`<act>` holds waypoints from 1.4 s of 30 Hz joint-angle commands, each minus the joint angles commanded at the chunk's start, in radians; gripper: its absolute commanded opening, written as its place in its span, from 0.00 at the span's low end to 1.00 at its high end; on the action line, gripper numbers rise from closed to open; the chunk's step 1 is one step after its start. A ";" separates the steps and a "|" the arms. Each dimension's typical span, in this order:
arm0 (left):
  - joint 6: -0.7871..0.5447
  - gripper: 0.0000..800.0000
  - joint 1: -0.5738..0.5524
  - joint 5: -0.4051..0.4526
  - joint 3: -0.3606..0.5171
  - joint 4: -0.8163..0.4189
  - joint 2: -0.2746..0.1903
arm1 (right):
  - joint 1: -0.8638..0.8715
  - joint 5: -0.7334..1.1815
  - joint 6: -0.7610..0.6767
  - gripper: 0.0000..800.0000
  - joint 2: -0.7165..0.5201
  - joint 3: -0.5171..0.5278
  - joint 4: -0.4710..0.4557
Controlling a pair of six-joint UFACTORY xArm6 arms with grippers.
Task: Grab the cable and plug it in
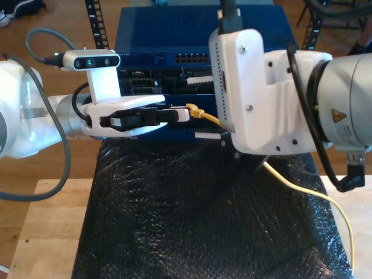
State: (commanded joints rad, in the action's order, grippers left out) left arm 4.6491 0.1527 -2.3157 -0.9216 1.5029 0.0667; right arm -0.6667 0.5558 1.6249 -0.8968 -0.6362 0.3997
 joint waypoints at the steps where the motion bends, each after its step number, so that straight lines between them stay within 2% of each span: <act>1: 0.000 0.01 0.000 -0.006 0.000 0.000 0.003 | 0.000 0.000 0.000 0.69 -0.002 0.000 0.000; 6: 0.005 0.01 0.000 -0.048 -0.003 0.055 0.026 | -0.008 0.000 0.000 0.67 -0.002 0.000 -0.002; 16: 0.014 0.01 0.000 -0.049 -0.002 0.060 0.029 | -0.026 -0.002 0.000 0.65 -0.005 0.000 -0.002; 42: 0.015 0.01 -0.002 -0.054 -0.005 0.057 0.026 | -0.025 -0.061 0.000 0.39 -0.005 0.017 -0.002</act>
State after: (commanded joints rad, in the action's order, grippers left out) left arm 4.6644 0.1511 -2.3694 -0.9262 1.5597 0.0928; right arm -0.6912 0.4944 1.6249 -0.9014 -0.6193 0.3982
